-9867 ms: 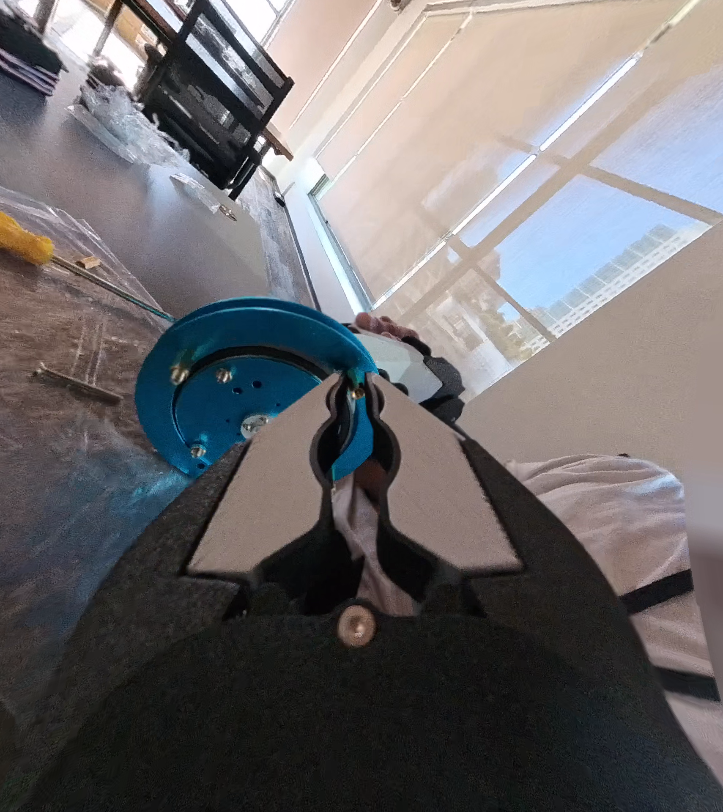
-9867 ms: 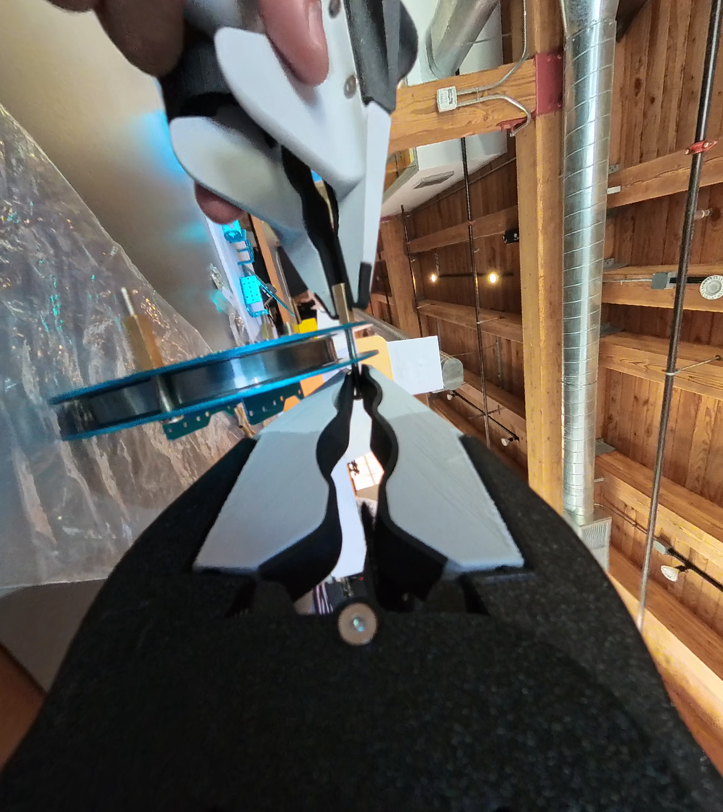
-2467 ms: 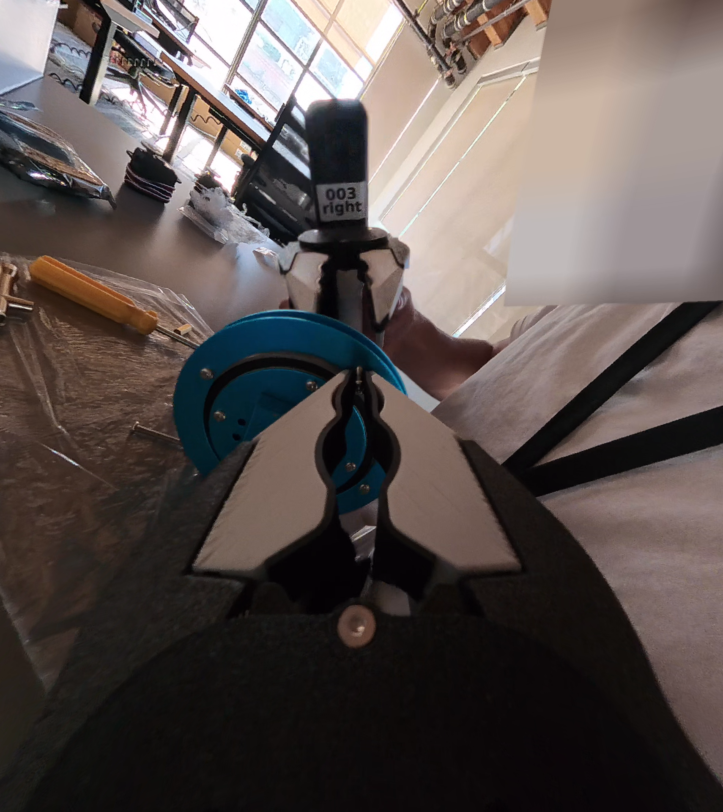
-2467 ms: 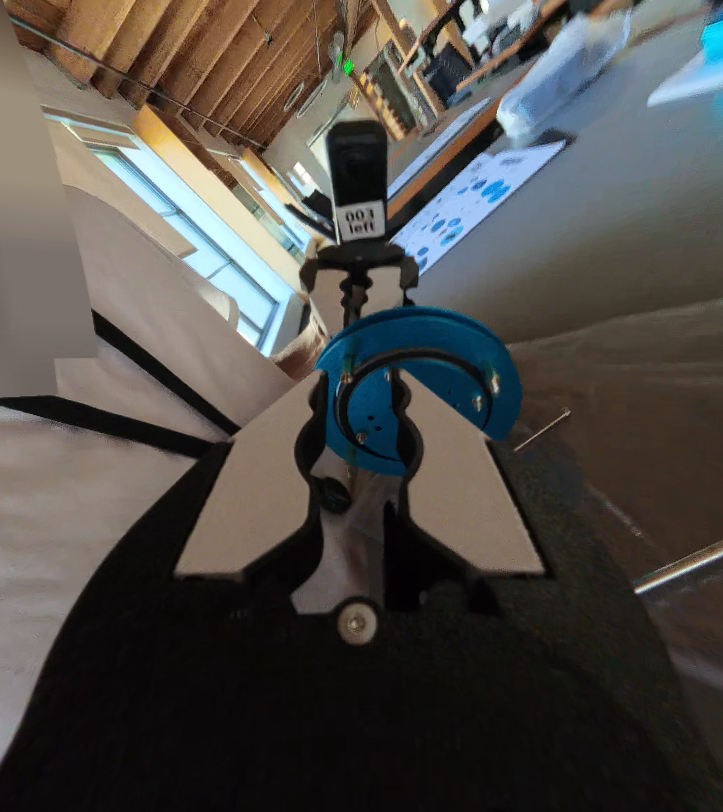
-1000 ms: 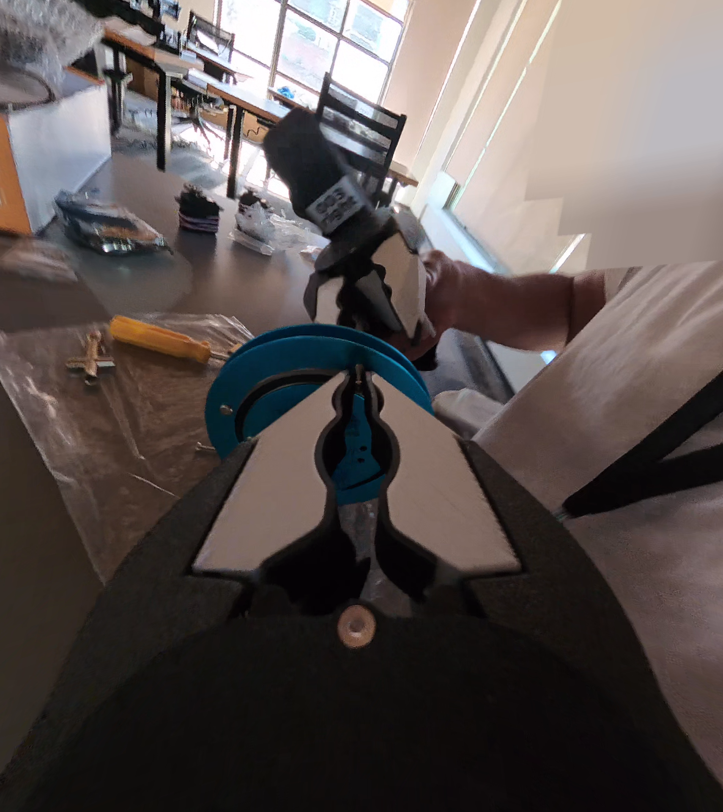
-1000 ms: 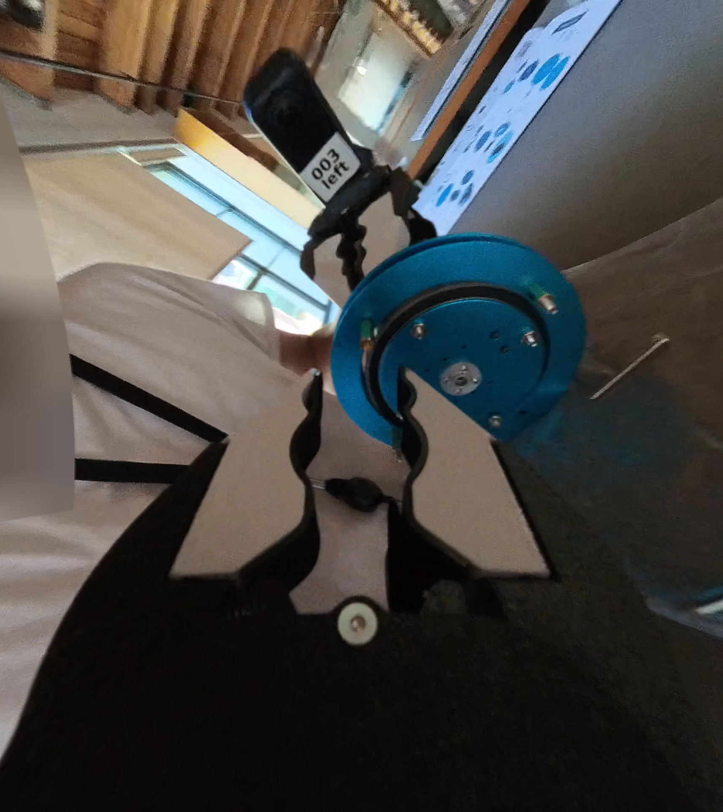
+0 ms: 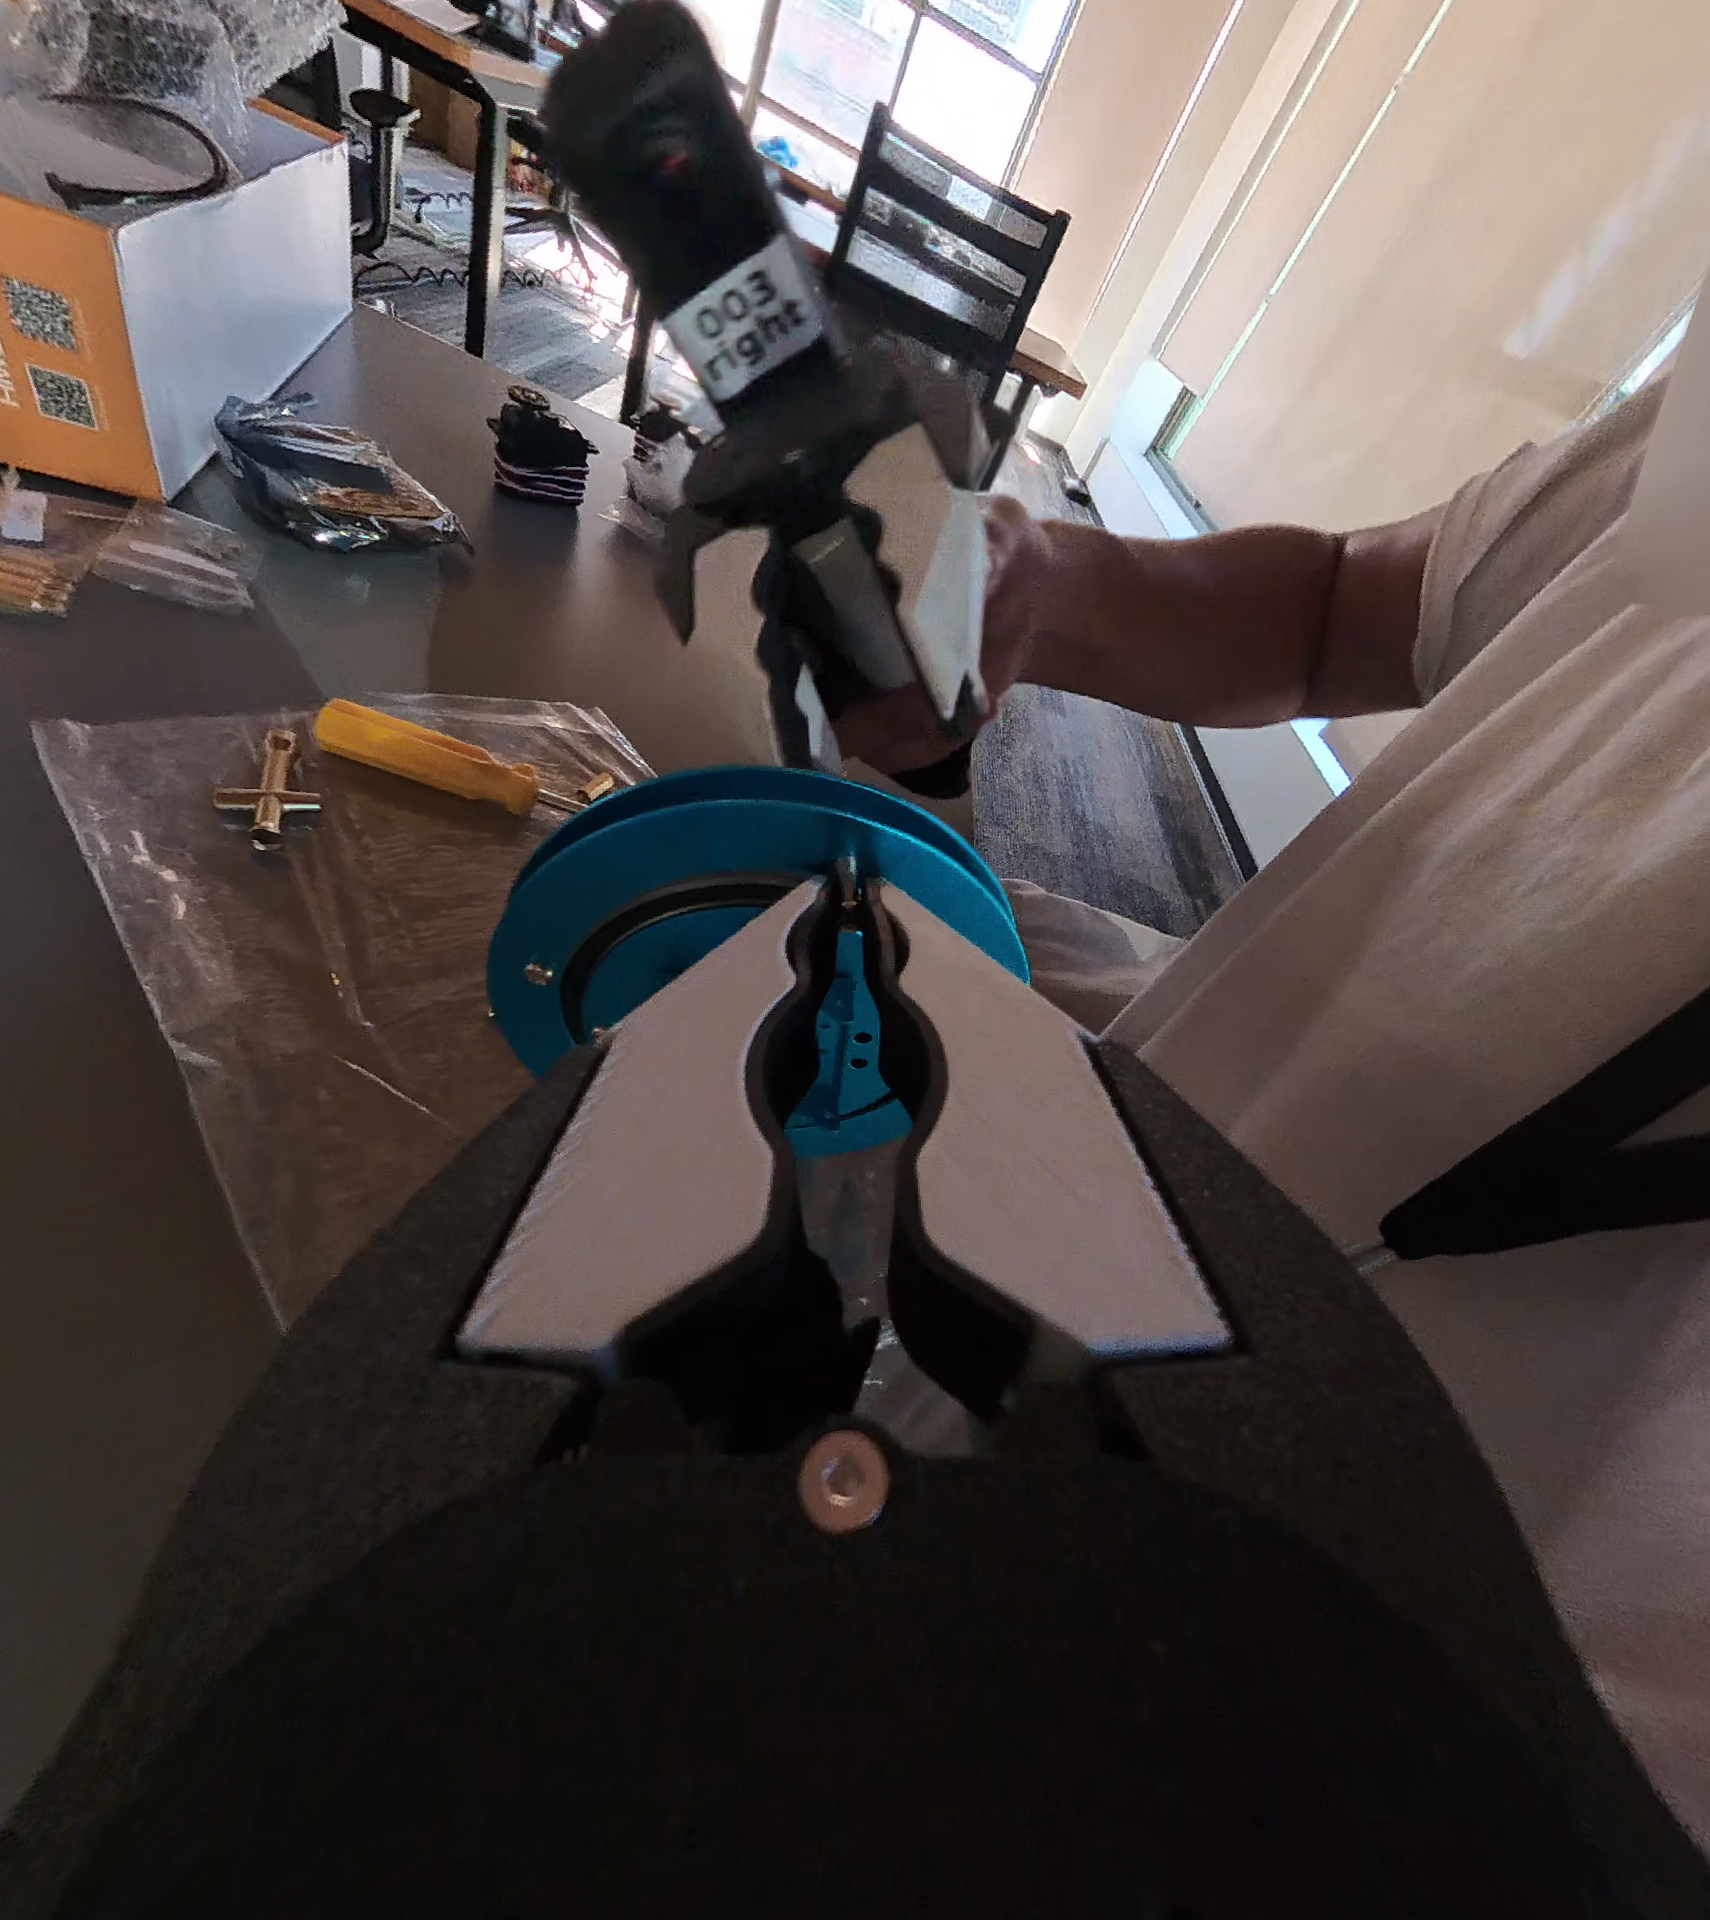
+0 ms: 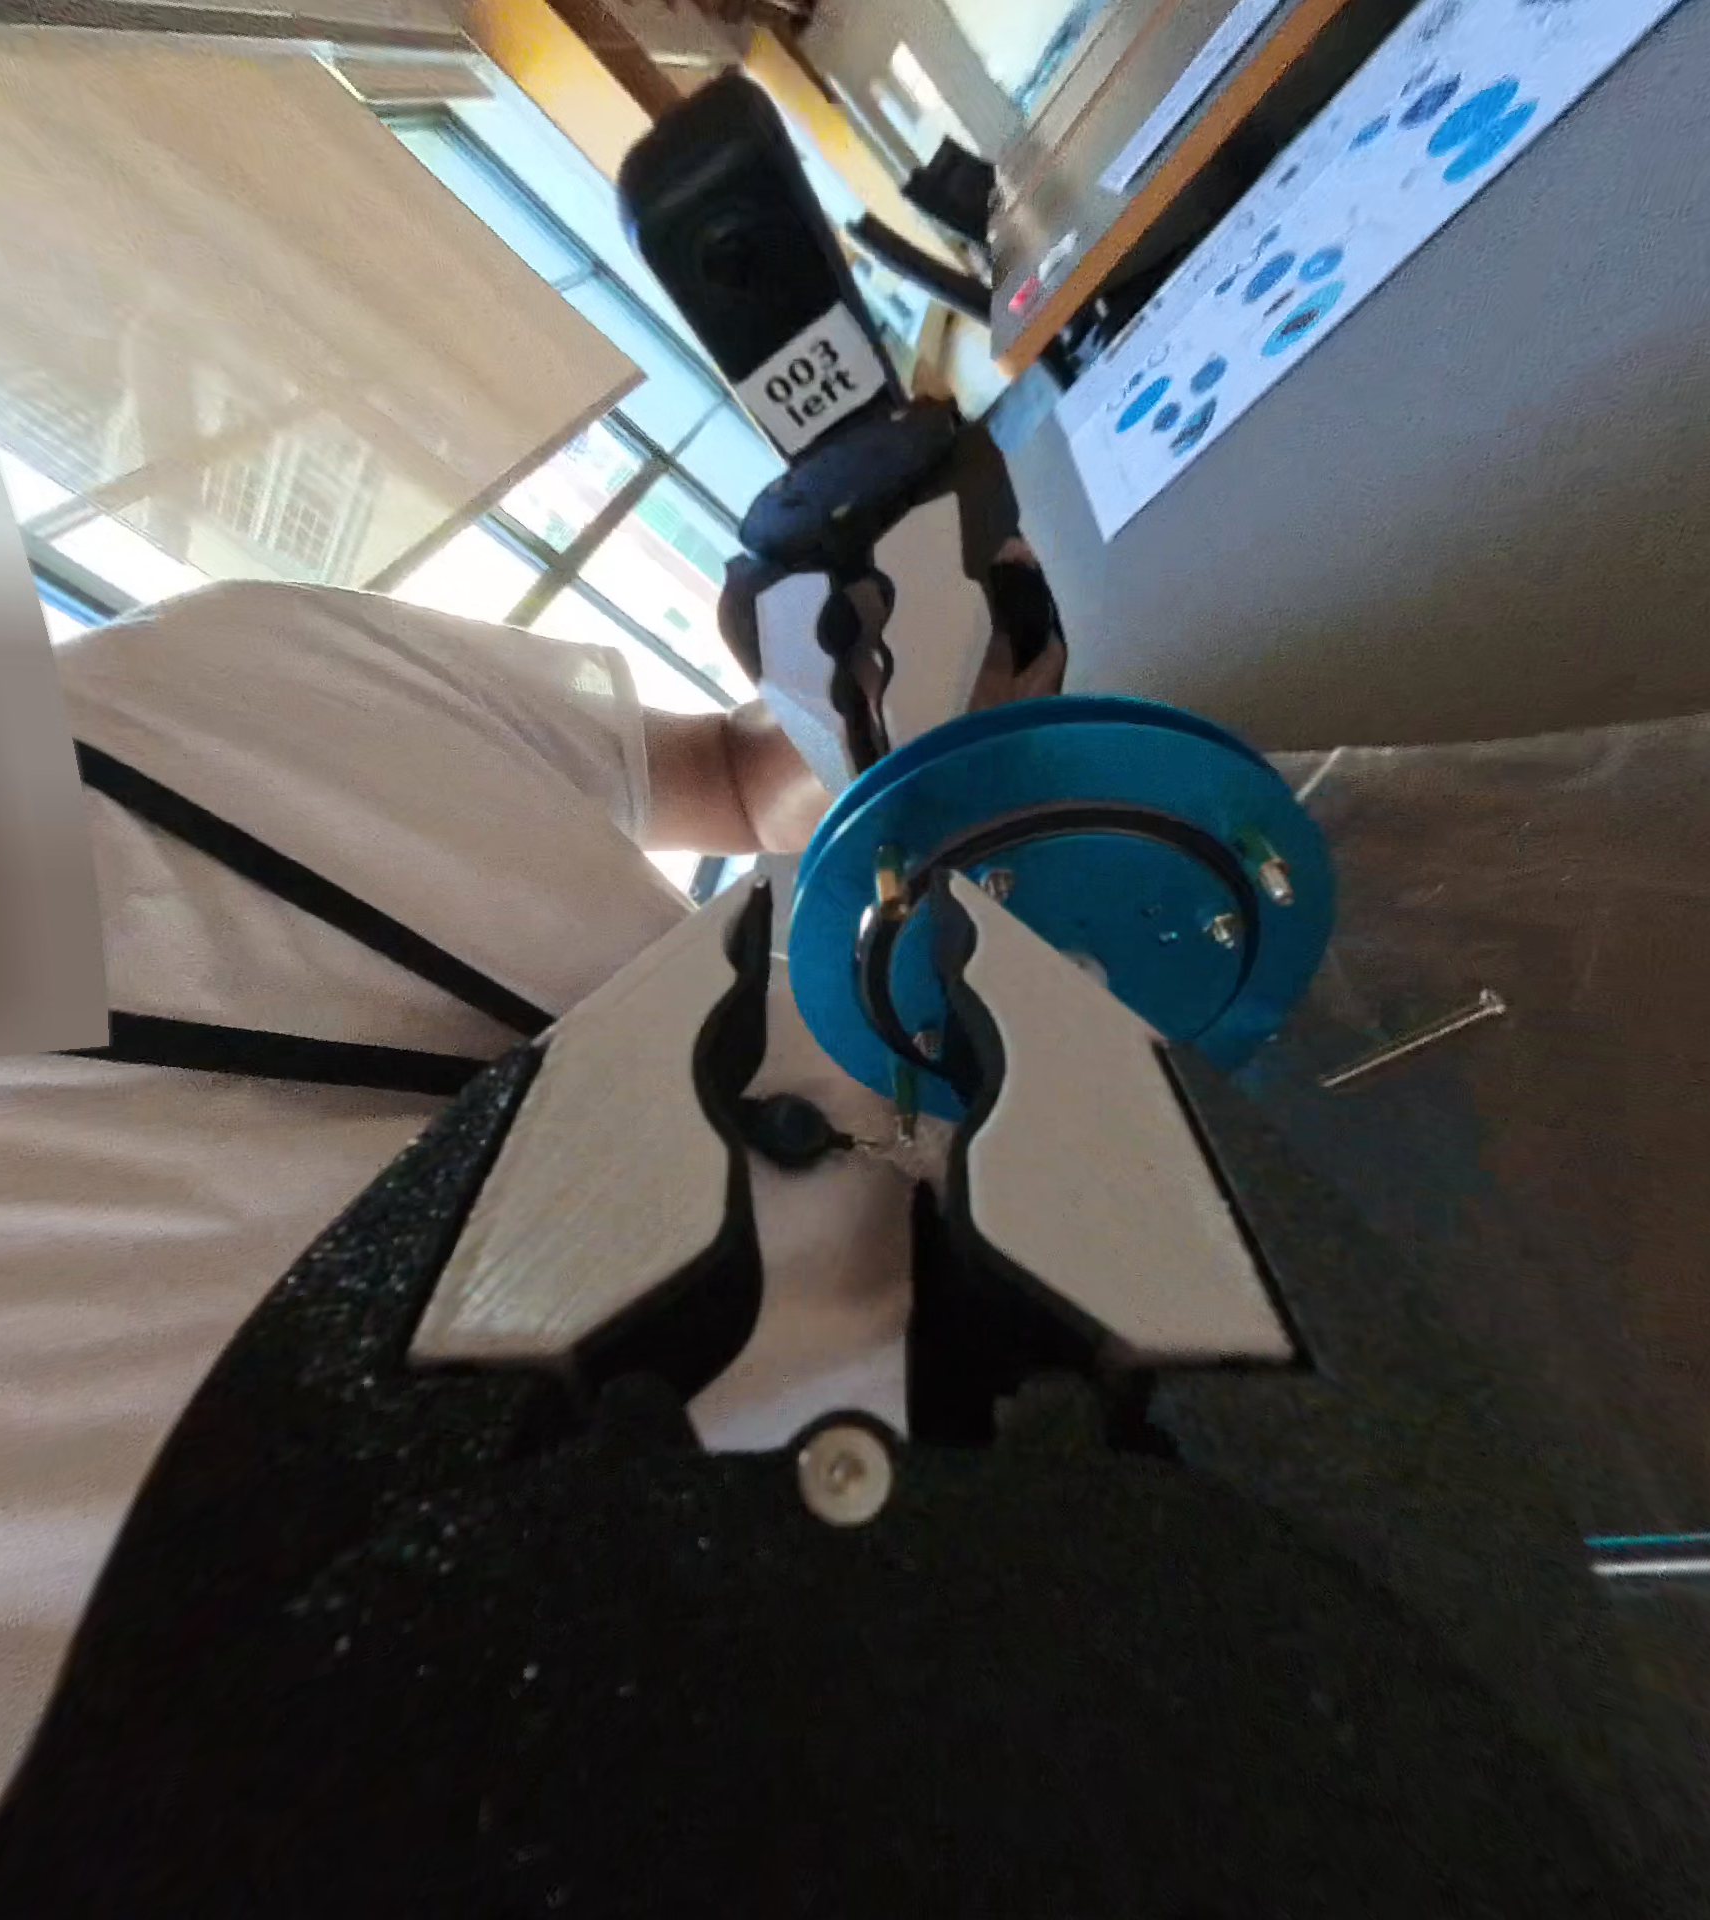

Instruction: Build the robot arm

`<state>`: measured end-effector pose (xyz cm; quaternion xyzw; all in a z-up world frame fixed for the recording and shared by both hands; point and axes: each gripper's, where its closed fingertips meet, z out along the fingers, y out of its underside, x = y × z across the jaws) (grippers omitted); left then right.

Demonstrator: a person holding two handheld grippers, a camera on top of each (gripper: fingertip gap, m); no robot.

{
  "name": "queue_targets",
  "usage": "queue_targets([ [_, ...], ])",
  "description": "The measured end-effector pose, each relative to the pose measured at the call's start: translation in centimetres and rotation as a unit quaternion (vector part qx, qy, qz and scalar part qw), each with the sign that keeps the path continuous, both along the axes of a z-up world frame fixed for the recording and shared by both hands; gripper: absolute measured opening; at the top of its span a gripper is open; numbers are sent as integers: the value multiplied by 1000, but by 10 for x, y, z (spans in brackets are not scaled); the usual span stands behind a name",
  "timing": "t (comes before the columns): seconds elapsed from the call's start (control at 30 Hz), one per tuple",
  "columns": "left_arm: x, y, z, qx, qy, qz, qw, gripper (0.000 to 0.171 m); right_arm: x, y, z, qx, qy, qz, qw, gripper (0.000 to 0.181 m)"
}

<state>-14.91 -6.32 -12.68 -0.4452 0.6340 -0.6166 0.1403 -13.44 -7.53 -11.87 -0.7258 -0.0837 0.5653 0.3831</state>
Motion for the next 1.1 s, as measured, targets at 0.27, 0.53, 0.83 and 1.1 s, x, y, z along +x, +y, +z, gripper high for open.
queue_targets([
  [0.27, -3, -13, 2, 35, -17, -27, 999, 2, -13, -6, -7, -43, 16, 54, 997, 2],
  [0.53, -5, -21, 1, 37, -20, -45, 998, 2, -14, -14, -8, 14, -154, 79, 985, 0],
  [0.83, -7, -21, 1, 46, -28, -54, 997, 2, -20, -19, -17, -17, -275, 155, 949, 8],
  [1.1, 2, -5, 1, -22, 15, 3, 1000, 2, -3, 5, -23, 130, -563, 95, 810, 5],
])
